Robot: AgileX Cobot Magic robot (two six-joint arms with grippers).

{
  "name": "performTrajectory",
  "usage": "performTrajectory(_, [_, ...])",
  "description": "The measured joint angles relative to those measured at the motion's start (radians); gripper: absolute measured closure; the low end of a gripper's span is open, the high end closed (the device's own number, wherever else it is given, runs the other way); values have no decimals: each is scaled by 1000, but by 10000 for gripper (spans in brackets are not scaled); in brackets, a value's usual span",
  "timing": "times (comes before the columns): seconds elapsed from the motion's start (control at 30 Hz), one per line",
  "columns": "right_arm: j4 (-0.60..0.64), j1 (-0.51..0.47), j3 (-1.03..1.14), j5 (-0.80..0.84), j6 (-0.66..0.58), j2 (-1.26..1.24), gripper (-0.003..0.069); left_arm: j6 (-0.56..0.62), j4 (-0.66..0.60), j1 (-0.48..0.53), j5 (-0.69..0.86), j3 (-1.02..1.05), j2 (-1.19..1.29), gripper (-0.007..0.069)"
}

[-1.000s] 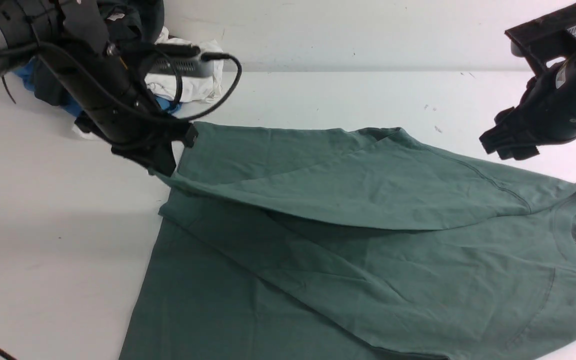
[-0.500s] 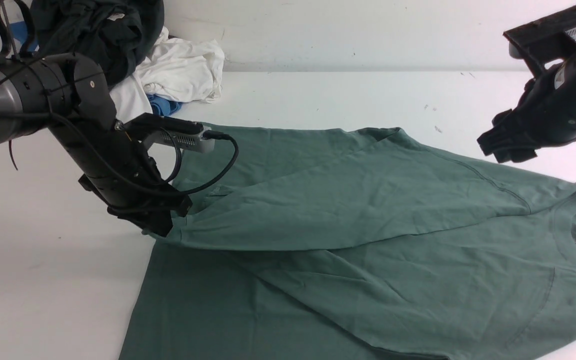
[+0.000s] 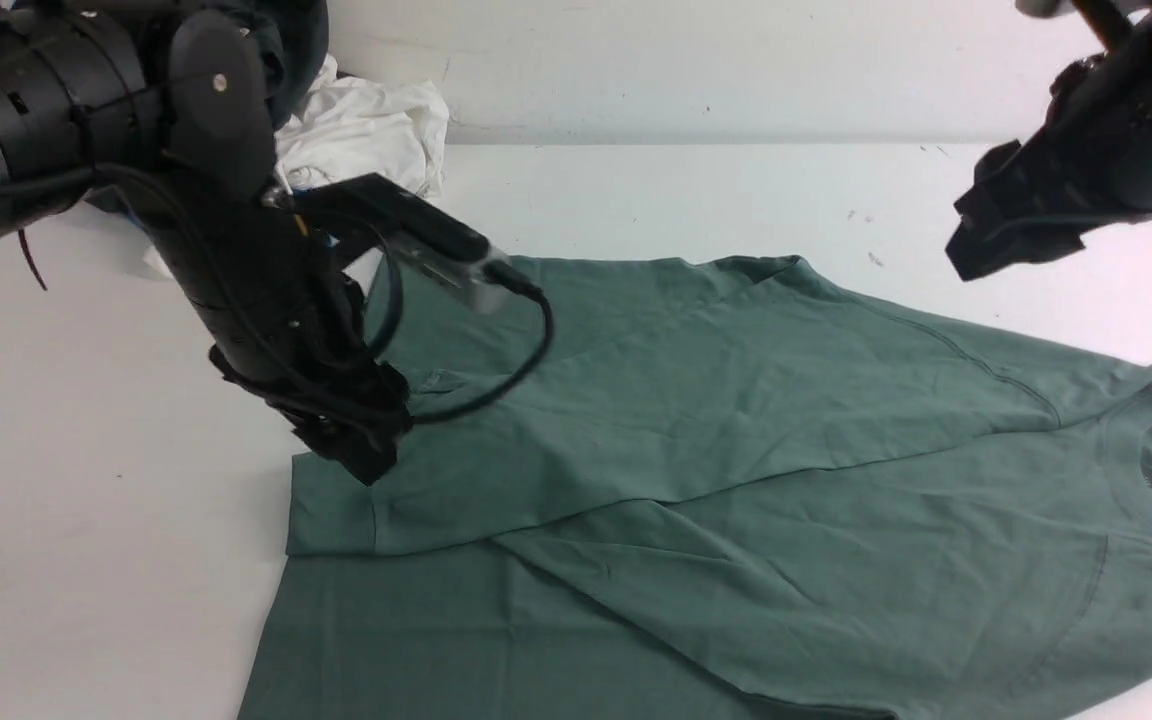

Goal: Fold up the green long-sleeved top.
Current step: Use both arms simultaneously to clamp the lower edge of the clothing fabric

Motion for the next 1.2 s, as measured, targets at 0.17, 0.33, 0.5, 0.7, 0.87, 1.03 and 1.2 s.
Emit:
performTrajectory(0.17, [44,102,67,5,-4,-134,294,0,79,-153,4,105,-25,181])
performTrajectory(0.33, [49,209,256,7,10,-292,294,28,115,-183,3,298,-26,181])
performTrajectory(0.5, [48,244,448,11,37,-419,294,114,120,-183,-7,436,-50,181])
performTrajectory(0.7, [38,244,700,11,62,-593,293,226,129,-183,-163,601,-137,181])
performTrajectory(0.87, [30,244,805,11,56,-656,292,321,159,-183,-315,725,-145,181])
performTrajectory(1.03, [22,244,819,9,58,-660,292,342,210,-183,-473,752,-136,181])
performTrajectory(1.2, [20,244,819,8,59,-660,291,351,228,-183,-493,737,-97,188])
